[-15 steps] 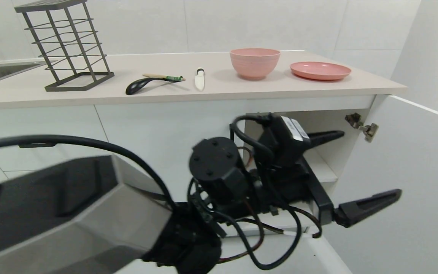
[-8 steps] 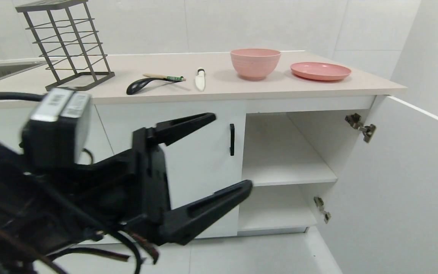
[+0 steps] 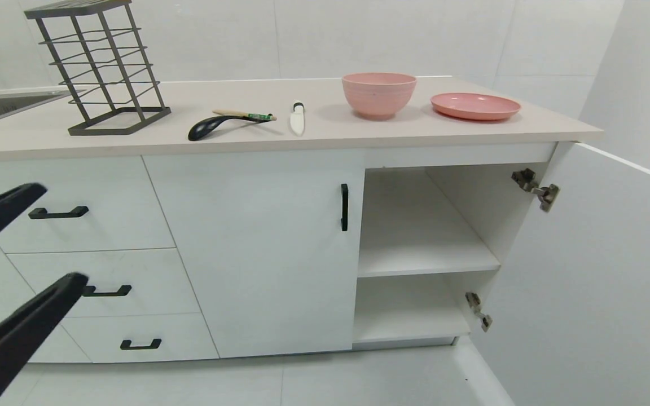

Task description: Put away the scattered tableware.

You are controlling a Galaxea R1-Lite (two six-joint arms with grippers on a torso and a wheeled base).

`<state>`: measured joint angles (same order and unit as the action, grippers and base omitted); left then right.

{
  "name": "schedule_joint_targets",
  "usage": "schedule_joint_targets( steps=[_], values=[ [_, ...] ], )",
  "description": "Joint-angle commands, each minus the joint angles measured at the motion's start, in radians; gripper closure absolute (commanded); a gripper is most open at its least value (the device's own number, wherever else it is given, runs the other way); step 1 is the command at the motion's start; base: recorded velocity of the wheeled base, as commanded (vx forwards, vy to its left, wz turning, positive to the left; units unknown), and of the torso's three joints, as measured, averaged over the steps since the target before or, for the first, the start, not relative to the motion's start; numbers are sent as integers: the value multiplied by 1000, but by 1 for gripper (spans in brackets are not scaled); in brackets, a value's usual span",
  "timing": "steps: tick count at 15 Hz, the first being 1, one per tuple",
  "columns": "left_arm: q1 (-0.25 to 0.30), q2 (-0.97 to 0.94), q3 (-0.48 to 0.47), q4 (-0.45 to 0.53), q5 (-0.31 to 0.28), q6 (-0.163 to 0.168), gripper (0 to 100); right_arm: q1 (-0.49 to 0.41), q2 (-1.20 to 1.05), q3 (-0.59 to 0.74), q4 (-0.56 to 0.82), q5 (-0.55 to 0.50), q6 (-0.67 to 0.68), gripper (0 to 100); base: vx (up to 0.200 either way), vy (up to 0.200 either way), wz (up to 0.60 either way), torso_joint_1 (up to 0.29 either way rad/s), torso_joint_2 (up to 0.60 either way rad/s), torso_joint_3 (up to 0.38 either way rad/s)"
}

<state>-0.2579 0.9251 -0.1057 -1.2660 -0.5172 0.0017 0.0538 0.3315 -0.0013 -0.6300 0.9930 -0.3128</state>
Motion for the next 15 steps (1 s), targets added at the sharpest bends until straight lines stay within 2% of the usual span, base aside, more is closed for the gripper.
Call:
schedule_joint_targets(
  steps=[1, 2, 3, 4, 5, 7, 8, 9, 10, 11, 14, 15],
  values=[
    [140, -417, 95, 261, 5, 3, 0, -5, -253, 0, 165, -4, -14, 0, 0, 0, 0, 0, 0, 0],
    [158, -516, 90, 366, 6, 3, 0, -15, -255, 1, 179, -10, -12, 0, 0, 0, 0, 0, 0, 0],
    [223, -687, 98, 588, 6, 17, 0, -63, -287, 1, 306, -82, -11, 0, 0, 0, 0, 0, 0, 0],
    [269, -792, 103, 754, 0, 35, 0, -57, -330, 1, 401, -140, -16, 0, 0, 0, 0, 0, 0, 0],
    [279, -885, 100, 919, 3, 46, 0, -55, -330, 1, 446, -217, -3, 0, 0, 0, 0, 0, 0, 0],
    [258, -925, 103, 984, 22, 58, 0, -55, -330, 1, 501, -270, 23, 0, 0, 0, 0, 0, 0, 0],
    [259, -925, 103, 1070, 91, 80, 0, -55, -330, 1, 546, -318, 32, 0, 0, 0, 0, 0, 0, 0],
    [258, -925, 97, 1234, 260, 124, 0, -55, -330, 0, 579, -409, 87, 0, 0, 0, 0, 0, 0, 0],
    [258, -925, 98, 1243, 344, 126, 0, -55, -330, 1, 578, -478, 139, 0, 0, 0, 0, 0, 0, 0],
    [258, -925, 106, 1252, 407, 109, 0, -55, -330, 1, 578, -599, 199, 0, 0, 0, 0, 0, 0, 0],
    [256, -925, 106, 1257, 414, 77, 0, -54, -330, 1, 602, -912, 236, 0, 0, 0, 0, 0, 0, 0],
    [256, -925, 106, 1258, 416, 32, 0, -55, -330, 1, 639, -962, 297, 0, 0, 0, 0, 0, 0, 0]
  ],
)
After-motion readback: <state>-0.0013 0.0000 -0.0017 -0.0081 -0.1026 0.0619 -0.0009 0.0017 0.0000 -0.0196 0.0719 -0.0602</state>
